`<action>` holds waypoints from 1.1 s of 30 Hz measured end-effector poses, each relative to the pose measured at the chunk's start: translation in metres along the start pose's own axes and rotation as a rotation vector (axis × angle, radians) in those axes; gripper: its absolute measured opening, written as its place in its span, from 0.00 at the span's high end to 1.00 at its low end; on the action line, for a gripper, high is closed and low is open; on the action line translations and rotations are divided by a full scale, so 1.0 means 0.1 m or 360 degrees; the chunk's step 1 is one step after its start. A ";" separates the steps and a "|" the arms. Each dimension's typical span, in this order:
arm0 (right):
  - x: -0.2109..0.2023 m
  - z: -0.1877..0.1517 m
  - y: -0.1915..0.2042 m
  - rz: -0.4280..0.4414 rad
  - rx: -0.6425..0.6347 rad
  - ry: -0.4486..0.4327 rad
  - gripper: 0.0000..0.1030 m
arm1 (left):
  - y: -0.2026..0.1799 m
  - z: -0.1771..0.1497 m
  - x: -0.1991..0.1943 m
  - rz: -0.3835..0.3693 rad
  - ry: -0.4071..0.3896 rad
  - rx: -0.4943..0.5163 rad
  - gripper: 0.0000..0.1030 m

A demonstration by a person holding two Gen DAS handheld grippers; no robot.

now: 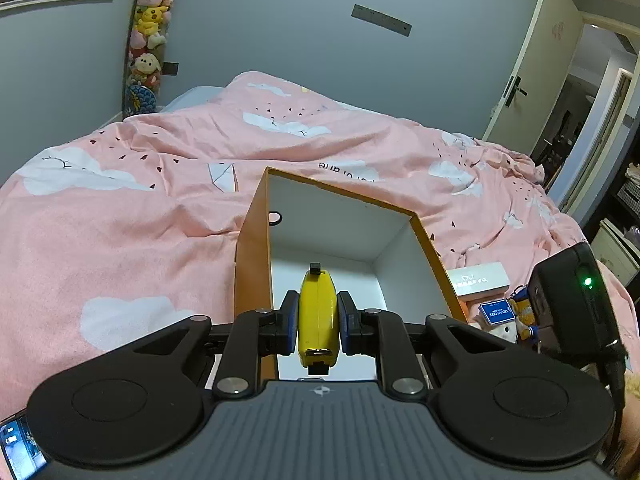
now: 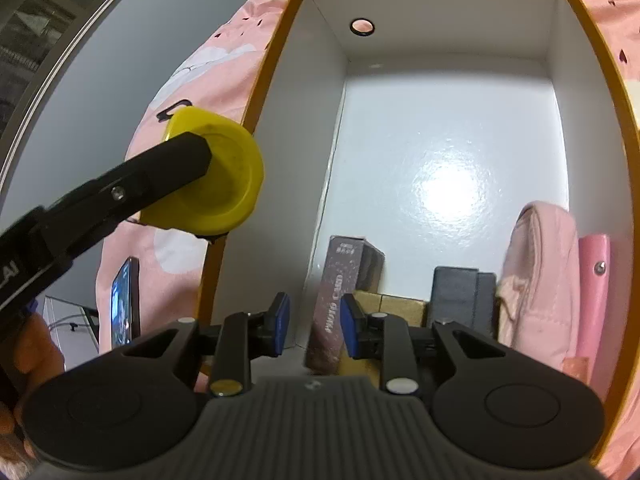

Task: Organize objects
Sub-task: 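Carry the tape measure with the left tool while the right tool carries the photo card box over the box, then open the right tool to drop the photo card box while the left tool releases the tape measure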

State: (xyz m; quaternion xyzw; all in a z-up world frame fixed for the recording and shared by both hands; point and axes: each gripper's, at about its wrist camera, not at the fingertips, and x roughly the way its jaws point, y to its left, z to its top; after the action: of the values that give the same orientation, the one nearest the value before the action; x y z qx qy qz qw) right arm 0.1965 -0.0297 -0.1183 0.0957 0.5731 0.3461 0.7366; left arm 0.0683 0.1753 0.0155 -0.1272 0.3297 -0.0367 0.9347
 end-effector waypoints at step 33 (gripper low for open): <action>-0.47 -0.03 -0.45 -0.0072 -0.0233 -0.0323 0.77 | -0.72 -0.29 0.43 0.0331 0.0735 0.0914 0.79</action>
State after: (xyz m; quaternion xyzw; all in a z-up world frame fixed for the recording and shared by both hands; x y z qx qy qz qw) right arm 0.2070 -0.0928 -0.1063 0.0634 0.4708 0.3588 0.8034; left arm 0.0847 0.0928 -0.0137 0.1855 0.5190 -0.0601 0.8322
